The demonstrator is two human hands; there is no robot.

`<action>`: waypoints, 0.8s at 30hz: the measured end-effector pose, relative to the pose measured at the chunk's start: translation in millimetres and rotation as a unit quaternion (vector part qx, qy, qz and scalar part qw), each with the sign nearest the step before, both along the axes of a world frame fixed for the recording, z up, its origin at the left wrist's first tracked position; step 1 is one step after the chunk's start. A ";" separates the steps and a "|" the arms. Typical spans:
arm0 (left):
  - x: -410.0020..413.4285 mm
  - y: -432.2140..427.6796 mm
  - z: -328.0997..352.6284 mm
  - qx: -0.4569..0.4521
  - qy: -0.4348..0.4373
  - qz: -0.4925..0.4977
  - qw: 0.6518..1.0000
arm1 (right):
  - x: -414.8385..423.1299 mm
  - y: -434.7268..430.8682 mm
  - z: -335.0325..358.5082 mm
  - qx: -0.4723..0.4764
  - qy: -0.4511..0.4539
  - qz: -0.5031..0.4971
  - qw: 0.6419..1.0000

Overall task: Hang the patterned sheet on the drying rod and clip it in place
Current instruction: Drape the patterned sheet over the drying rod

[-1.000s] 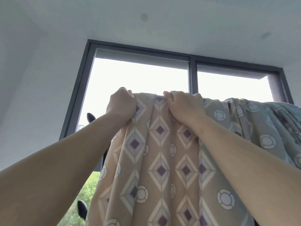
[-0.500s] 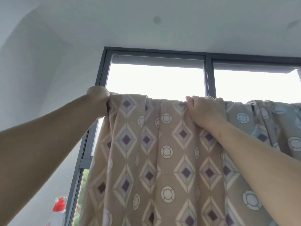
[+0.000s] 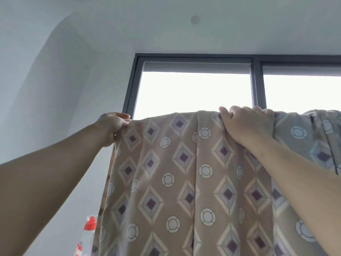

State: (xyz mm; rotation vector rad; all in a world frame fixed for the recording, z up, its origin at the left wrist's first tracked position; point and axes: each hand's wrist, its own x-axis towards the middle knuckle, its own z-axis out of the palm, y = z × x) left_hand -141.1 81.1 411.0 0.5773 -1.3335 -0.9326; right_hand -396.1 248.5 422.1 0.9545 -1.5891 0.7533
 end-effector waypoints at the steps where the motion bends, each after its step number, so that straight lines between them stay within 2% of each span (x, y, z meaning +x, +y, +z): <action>1: -0.2 -0.5 -0.2 -0.010 0.002 0.001 1.000 | 1.0 -0.5 -0.7 0.005 -0.001 0.001 1.000; 3: 3.8 -7.6 -1.5 -0.021 0.007 0.043 0.999 | 0.9 0.4 -0.2 0.015 -0.008 0.010 1.000; 5: 8.3 -12.3 -6.6 -0.036 -0.065 0.173 0.982 | 0.0 1.0 0.7 0.020 -0.022 0.030 0.999; 6: 8.2 -11.6 -8.9 -0.048 -0.141 0.253 0.956 | -0.7 0.6 1.1 0.018 -0.026 0.040 0.999; 8: -0.6 -2.6 -13.0 -0.092 -0.285 0.383 0.874 | -1.2 -1.3 1.2 0.013 -0.028 0.047 0.998; 9: -9.1 3.8 -13.8 -0.118 -0.315 0.417 0.844 | -1.0 -1.9 1.2 0.009 -0.025 0.047 0.999; 10: -18.8 13.1 -12.9 -0.147 -0.314 0.430 0.833 | -0.8 -2.3 1.0 0.005 -0.021 0.047 0.999; 12: -37.8 31.6 -6.1 -0.225 -0.264 0.408 0.845 | -0.3 -1.9 -0.1 -0.002 -0.012 0.048 0.999; 14: -57.3 46.7 3.9 -0.291 -0.272 0.328 0.857 | -1.7 -0.8 -0.7 -0.001 -0.006 0.048 0.999; 17: -77.4 61.2 13.4 -0.291 -0.333 0.164 0.882 | -5.1 3.3 0.9 0.015 -0.008 0.063 0.998; 18: -81.0 62.7 13.6 -0.286 -0.338 0.138 0.886 | -6.9 5.2 1.7 0.017 -0.010 0.075 0.997; 20: -87.1 62.1 11.6 -0.289 -0.334 0.142 0.886 | -11.1 9.2 3.5 0.016 -0.017 0.099 0.995; 24: -92.9 55.3 8.0 -0.318 -0.305 0.258 0.860 | -18.4 14.9 7.8 -0.001 -0.040 0.138 0.990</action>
